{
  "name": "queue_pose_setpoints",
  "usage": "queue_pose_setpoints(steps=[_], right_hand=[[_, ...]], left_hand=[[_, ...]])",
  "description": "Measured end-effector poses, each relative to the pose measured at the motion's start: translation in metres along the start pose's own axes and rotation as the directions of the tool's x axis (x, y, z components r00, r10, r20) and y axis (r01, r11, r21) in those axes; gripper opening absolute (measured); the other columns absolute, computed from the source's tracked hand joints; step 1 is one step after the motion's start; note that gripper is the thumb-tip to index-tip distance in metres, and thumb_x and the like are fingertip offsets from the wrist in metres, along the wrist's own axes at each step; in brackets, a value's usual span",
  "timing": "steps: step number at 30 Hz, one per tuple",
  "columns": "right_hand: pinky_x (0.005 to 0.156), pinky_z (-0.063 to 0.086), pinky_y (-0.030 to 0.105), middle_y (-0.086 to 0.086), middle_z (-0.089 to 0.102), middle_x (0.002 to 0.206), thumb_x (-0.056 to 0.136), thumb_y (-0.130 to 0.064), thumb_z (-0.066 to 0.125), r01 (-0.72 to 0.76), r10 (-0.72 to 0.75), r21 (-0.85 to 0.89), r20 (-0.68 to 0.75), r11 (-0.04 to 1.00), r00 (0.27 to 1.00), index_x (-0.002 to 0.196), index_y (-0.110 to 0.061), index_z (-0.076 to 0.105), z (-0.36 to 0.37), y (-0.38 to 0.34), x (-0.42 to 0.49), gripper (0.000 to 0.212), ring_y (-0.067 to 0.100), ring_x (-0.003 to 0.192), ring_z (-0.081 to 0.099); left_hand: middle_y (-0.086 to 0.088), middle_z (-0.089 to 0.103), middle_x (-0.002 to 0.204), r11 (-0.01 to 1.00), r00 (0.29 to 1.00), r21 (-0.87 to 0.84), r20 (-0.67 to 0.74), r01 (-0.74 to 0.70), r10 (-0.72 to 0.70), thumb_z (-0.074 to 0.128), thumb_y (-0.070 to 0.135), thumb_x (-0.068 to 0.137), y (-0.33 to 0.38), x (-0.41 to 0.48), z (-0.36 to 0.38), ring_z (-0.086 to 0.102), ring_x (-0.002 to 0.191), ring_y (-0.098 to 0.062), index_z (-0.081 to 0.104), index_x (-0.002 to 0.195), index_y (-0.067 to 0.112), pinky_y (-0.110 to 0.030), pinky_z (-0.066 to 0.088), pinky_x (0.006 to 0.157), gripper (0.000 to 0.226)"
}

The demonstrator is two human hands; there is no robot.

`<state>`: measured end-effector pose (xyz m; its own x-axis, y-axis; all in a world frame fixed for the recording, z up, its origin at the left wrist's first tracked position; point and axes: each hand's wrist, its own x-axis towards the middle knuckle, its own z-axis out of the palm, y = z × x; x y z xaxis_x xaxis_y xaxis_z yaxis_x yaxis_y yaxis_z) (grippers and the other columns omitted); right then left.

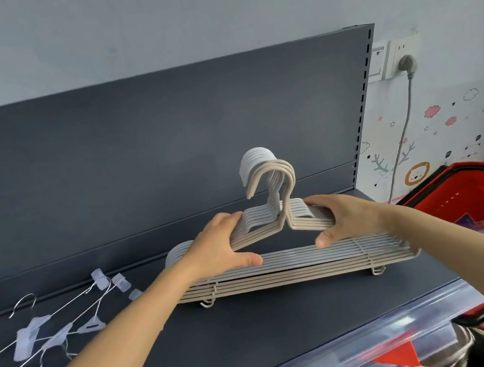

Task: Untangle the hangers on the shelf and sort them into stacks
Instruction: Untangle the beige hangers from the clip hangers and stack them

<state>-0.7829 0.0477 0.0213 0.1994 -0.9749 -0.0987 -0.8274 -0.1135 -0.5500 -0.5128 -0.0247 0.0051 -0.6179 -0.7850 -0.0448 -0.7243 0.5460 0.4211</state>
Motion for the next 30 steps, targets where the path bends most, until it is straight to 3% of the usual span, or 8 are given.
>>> queue_pose_setpoints(steps=[6, 9, 14, 18, 24, 30], right_hand=[[0.076, 0.044, 0.024, -0.013, 0.056, 0.1, 0.051, -0.07, 0.072, 0.014, -0.014, -0.034, 0.004, 0.999, 1.0, 0.117, -0.027, 0.044, -0.002, 0.006, 0.006, 0.084, 0.007, 0.088, 0.054], [0.073, 0.045, 0.028, -0.009, 0.056, 0.096, 0.063, -0.047, 0.08, 0.025, -0.026, -0.024, -0.023, 0.999, 0.999, 0.11, -0.026, 0.046, 0.0, 0.007, 0.008, 0.062, 0.013, 0.085, 0.055], [0.075, 0.046, 0.034, -0.003, 0.058, 0.096, 0.067, -0.035, 0.078, 0.05, -0.051, -0.039, -0.043, 0.998, 0.998, 0.109, -0.022, 0.049, -0.001, 0.006, 0.01, 0.052, 0.019, 0.085, 0.056], [0.068, 0.044, 0.033, -0.001, 0.058, 0.089, 0.069, -0.032, 0.075, 0.059, -0.061, -0.036, -0.033, 0.998, 0.998, 0.099, -0.021, 0.051, -0.001, 0.005, 0.008, 0.04, 0.019, 0.077, 0.052], [0.063, 0.04, 0.032, 0.002, 0.058, 0.086, 0.063, -0.032, 0.072, 0.072, -0.072, 0.0, -0.015, 0.997, 0.997, 0.095, -0.019, 0.052, -0.008, 0.003, 0.005, 0.041, 0.017, 0.07, 0.049], [0.059, 0.031, 0.033, -0.003, 0.047, 0.072, 0.056, -0.036, 0.073, 0.147, -0.147, 0.046, 0.0, 0.988, 0.989, 0.087, -0.013, 0.049, -0.015, -0.007, 0.007, 0.045, 0.013, 0.062, 0.039]], left_hand=[[0.008, 0.04, 0.143, 0.995, 0.998, -0.08, 0.027, 0.054, -0.052, 0.079, 0.045, 0.07, 0.004, 0.0, -0.004, 0.042, 0.126, -0.01, 0.027, 0.145, 0.024, -0.022, 0.034, 0.098, 0.093], [0.008, 0.042, 0.142, 0.994, 0.998, -0.089, 0.03, 0.061, -0.058, 0.078, 0.038, 0.073, 0.005, 0.001, -0.005, 0.044, 0.123, -0.01, 0.029, 0.145, 0.023, -0.022, 0.036, 0.098, 0.089], [0.011, 0.048, 0.135, 0.987, 0.995, -0.13, 0.024, 0.097, -0.095, 0.075, 0.028, 0.073, 0.005, 0.001, -0.005, 0.049, 0.119, -0.01, 0.036, 0.142, 0.024, -0.024, 0.038, 0.096, 0.079], [0.01, 0.052, 0.13, 0.976, 0.993, -0.183, 0.023, 0.12, -0.118, 0.073, 0.025, 0.072, 0.005, -0.001, -0.005, 0.052, 0.112, -0.01, 0.04, 0.139, 0.024, -0.021, 0.038, 0.088, 0.076], [0.01, 0.055, 0.114, 0.967, 0.992, -0.218, 0.014, 0.128, -0.128, 0.066, 0.01, 0.073, 0.014, -0.011, -0.006, 0.057, 0.095, -0.01, 0.044, 0.134, 0.025, -0.019, 0.044, 0.074, 0.066], [0.011, 0.057, 0.108, 0.96, 0.988, -0.241, -0.028, 0.14, -0.151, 0.064, 0.004, 0.073, 0.022, -0.033, -0.017, 0.058, 0.094, -0.011, 0.047, 0.13, 0.027, -0.022, 0.049, 0.074, 0.064]])
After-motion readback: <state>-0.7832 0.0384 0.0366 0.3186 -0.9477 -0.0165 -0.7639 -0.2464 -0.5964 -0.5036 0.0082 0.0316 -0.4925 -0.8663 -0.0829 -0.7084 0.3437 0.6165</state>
